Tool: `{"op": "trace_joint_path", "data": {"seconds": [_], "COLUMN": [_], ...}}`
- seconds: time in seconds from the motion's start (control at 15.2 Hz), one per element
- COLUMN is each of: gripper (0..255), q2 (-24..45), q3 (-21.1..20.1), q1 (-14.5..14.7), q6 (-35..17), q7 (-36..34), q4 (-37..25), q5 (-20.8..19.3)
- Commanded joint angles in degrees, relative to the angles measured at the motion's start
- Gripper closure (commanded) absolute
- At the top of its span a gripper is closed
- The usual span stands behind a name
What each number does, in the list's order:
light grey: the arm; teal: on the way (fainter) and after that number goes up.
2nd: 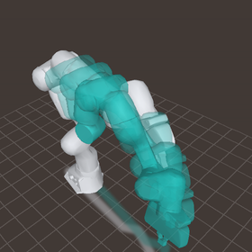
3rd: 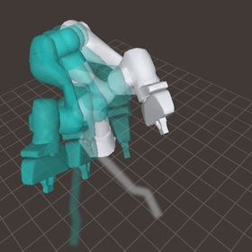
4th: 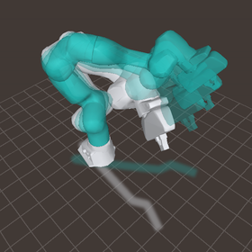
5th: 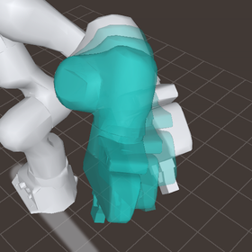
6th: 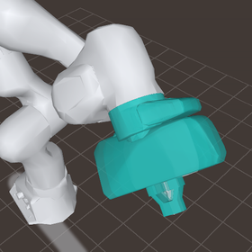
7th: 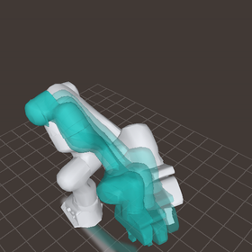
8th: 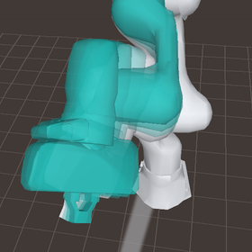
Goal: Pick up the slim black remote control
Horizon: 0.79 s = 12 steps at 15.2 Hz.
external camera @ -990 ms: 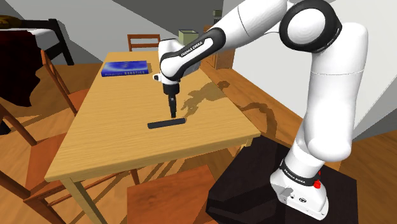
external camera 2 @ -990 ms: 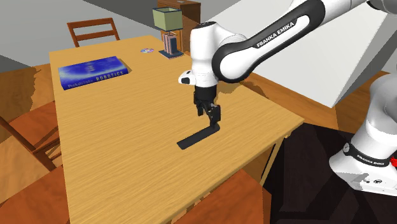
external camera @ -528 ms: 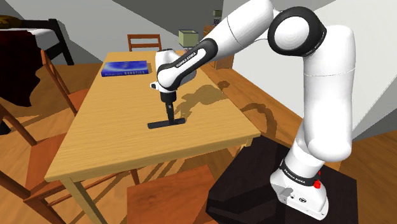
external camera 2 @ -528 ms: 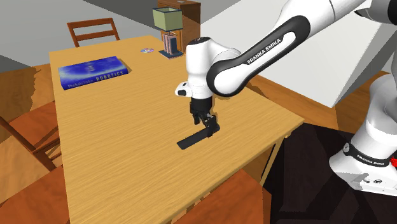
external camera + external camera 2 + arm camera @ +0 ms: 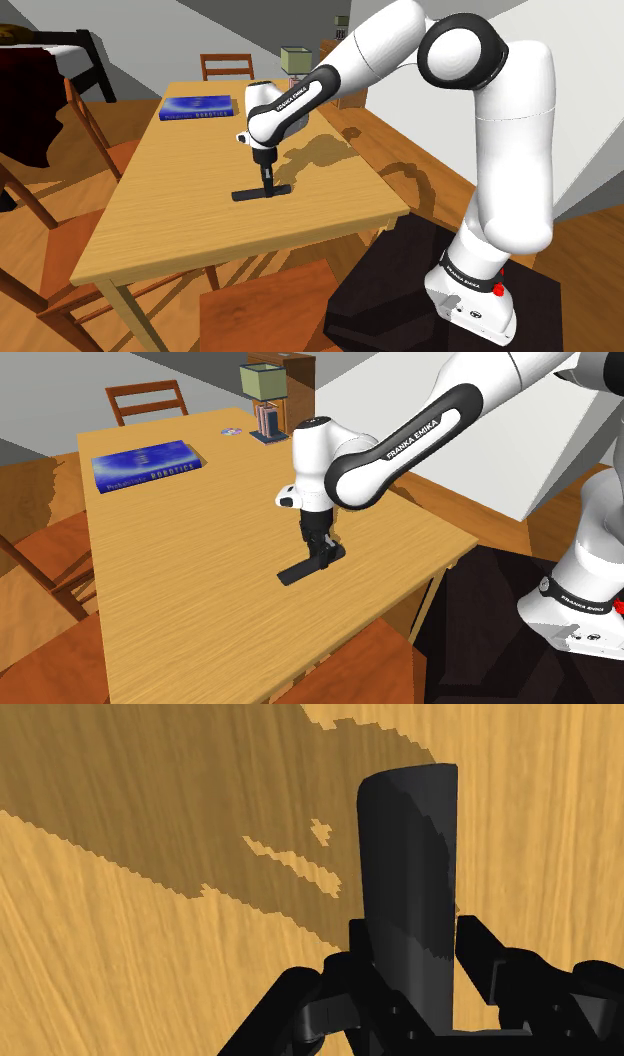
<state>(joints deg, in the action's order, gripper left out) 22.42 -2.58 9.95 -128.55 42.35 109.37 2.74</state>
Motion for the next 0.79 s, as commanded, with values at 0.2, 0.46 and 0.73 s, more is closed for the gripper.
{"op": "trace_joint_path", "data": {"seconds": [0.2, 0.46, 0.73], "gripper": [255, 255, 255], "q2": [0.0, -1.2, -2.9], "q3": [0.0, -0.1, -0.1], "q1": [0.0, 0.0, 0.0], "q6": [0.1, 2.0, 4.5], "q7": [0.0, -0.1, -0.2], "q4": [0.2, -0.5, -1.3], "q5": [0.0, 0.0, 0.0]}}
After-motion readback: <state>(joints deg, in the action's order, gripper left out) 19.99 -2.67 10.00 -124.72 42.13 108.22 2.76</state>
